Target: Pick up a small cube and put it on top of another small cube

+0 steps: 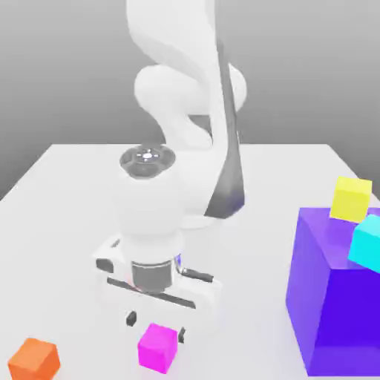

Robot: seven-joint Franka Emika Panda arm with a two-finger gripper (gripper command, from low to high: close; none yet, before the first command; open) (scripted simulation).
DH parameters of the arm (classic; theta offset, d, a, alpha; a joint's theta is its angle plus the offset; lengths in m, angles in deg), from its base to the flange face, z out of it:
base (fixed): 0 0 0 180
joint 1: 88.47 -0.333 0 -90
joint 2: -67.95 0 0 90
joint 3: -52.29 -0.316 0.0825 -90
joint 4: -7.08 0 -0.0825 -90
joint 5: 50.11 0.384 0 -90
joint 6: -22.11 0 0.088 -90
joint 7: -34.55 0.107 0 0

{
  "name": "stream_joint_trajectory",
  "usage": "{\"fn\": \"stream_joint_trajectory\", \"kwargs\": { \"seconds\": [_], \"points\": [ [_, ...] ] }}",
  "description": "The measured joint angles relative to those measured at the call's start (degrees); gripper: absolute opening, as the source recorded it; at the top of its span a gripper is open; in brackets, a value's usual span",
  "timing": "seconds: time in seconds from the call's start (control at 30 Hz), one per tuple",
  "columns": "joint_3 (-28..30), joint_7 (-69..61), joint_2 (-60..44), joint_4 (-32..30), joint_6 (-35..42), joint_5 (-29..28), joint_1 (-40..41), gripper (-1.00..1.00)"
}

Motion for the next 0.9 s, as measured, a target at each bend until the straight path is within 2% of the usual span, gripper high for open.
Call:
{"fn": "stream_joint_trajectory", "kwargs": {
  "seconds": [0.03,0.27,0.47,0.63,0.9],
  "points": [
    [0.1,0.0,-1.0,0.2,-0.8,0.0,0.0,-1.00],
    [0.0,0.2,-0.8,0.1,-0.7,-0.2,0.0,-1.00],
    [-1.1,-0.9,9.8,-1.1,8.7,-0.1,0.1,-1.00],
    [-6.7,-9.5,14.8,6.0,20.9,-0.8,-3.4,-1.00],
    [-13.7,-26.6,22.4,18.4,40.9,1.3,-13.8,-1.00]
  ]
}}
